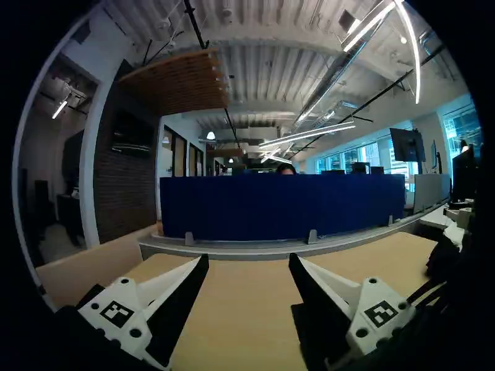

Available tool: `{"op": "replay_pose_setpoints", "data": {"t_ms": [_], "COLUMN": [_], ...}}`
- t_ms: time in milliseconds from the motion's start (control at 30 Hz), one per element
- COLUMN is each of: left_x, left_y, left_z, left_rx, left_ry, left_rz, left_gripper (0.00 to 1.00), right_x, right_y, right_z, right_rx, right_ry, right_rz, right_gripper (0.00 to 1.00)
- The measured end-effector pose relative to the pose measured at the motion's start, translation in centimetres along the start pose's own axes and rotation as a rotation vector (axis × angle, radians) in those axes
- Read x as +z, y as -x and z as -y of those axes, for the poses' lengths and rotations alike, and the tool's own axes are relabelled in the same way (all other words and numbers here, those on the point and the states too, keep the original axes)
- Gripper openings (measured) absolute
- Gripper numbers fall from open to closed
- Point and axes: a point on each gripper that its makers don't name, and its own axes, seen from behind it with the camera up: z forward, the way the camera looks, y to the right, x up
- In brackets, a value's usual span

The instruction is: Fold towel

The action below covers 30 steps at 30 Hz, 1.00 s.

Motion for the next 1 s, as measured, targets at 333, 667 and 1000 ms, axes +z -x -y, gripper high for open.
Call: {"op": "replay_pose_setpoints", "data": {"t_ms": [333,667,1000], "left_x": [-0.5,-1.0,-2.7], "left_y": [-6.3,-4.8,-1.0], "left_z": [-0.7,-4.0,-8.9], "left_rx": [0.026,0.045,0.16], "left_ry": [0.029,0.197,0.444], "left_rz": [-0.003,0.133,0.311], "left_gripper": [0.96,0.96,0.96], "right_x": [-0.5,-1.3,-3.3], "right_y": [-5.0,-3.1,0.6], "right_z": [0.8,4.7,7.1], "right_rx": [-0.011,-0.095,-0.216], "right_ry": [-0.012,-0.206,-0.389], "right_rz": [-0.009,0.159,0.377], "right_gripper": [1.0,1.0,1.0]}}
